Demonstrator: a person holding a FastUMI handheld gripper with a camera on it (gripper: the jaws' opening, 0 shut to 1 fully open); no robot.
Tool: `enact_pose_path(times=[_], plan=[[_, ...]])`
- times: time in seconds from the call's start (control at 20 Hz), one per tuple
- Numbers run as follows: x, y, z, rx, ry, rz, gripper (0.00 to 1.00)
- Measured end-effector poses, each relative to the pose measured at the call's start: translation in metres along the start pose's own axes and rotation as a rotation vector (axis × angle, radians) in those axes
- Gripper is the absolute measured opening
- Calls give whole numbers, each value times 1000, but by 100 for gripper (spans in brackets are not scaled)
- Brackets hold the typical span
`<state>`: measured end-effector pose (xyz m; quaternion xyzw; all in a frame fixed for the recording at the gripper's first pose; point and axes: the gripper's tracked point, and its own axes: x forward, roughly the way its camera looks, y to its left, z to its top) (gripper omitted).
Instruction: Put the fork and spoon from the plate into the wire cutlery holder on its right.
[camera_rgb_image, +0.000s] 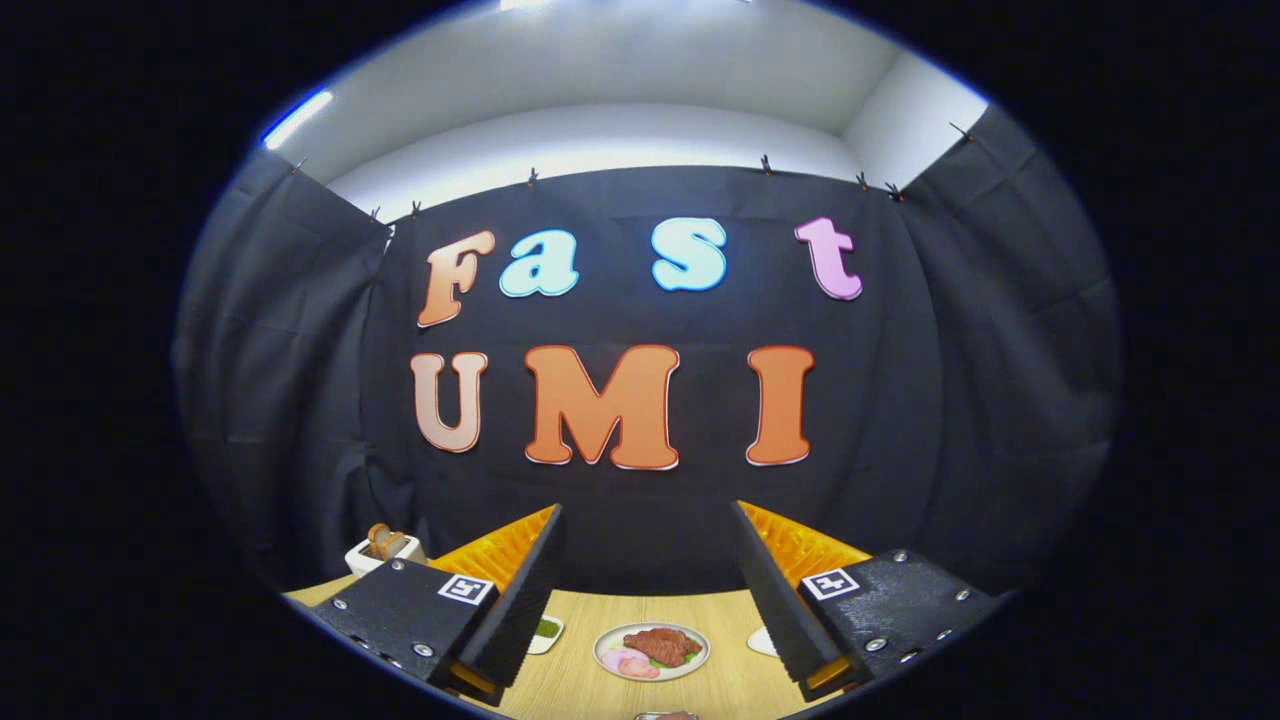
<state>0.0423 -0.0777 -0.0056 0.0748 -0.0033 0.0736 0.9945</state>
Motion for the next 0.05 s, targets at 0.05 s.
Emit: enact_pose_path(times=[0.05], plan=[[2, 6, 3, -16, -1, 11, 96]])
